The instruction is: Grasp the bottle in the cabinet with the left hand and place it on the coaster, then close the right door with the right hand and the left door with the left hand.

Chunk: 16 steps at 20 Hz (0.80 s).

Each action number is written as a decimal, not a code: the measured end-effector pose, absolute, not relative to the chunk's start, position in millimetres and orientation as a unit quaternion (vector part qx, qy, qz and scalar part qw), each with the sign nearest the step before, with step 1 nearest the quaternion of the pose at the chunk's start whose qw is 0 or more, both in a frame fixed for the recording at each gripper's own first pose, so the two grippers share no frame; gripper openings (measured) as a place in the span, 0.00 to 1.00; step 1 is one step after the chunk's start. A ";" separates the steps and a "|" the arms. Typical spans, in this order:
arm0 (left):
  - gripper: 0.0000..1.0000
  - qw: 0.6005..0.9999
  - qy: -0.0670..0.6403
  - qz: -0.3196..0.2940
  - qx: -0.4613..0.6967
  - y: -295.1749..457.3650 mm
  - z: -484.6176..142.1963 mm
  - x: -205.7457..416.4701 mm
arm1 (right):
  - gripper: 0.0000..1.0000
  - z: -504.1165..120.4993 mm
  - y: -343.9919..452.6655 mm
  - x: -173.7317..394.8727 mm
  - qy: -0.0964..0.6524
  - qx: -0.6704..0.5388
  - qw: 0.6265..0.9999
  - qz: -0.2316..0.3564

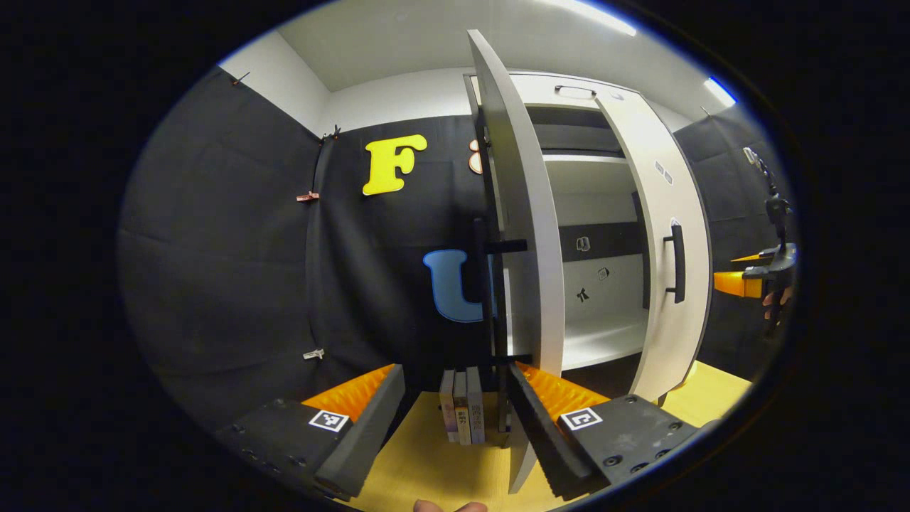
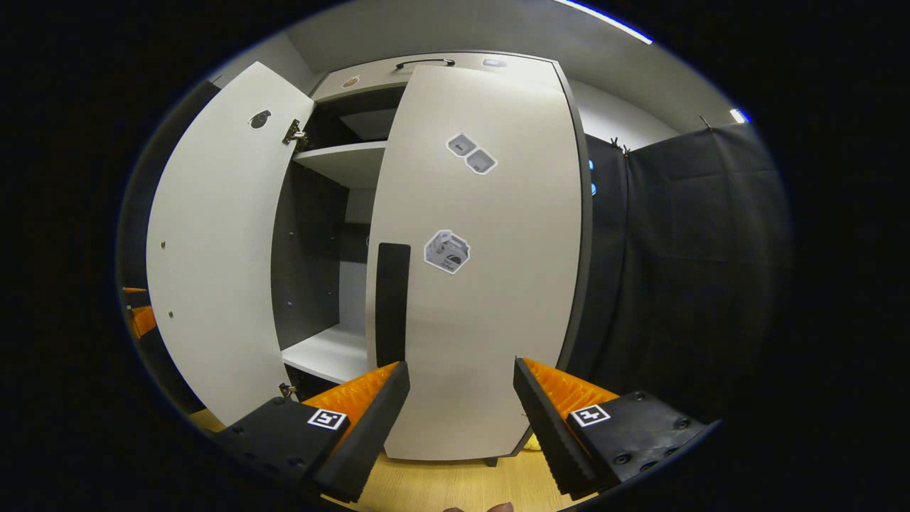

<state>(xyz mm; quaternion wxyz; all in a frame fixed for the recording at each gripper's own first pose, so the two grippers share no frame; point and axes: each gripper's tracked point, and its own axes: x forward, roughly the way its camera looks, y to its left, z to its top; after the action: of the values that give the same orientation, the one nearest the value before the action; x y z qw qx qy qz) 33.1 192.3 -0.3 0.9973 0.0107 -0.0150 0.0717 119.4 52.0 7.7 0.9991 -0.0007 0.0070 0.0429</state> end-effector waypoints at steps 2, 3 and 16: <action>0.93 0.997 -0.018 0.071 -0.003 190.4 4.9 32.3 | 0.98 6.6 40.3 112.1 0.008 0.001 0.999 0.035; 0.92 0.997 -0.018 0.069 -0.011 187.9 6.7 32.1 | 0.98 6.0 36.6 109.3 0.008 0.001 0.999 0.033; 0.93 1.000 0.003 0.025 -0.012 103.3 13.5 44.6 | 0.98 -8.4 -19.5 67.3 0.023 0.008 1.000 0.010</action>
<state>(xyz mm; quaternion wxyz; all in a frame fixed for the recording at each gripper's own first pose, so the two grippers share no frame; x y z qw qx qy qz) 44.6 103.3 13.5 0.9996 -0.0124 0.0035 0.0254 67.3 -19.5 -8.4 0.9997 0.0081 0.0229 0.0103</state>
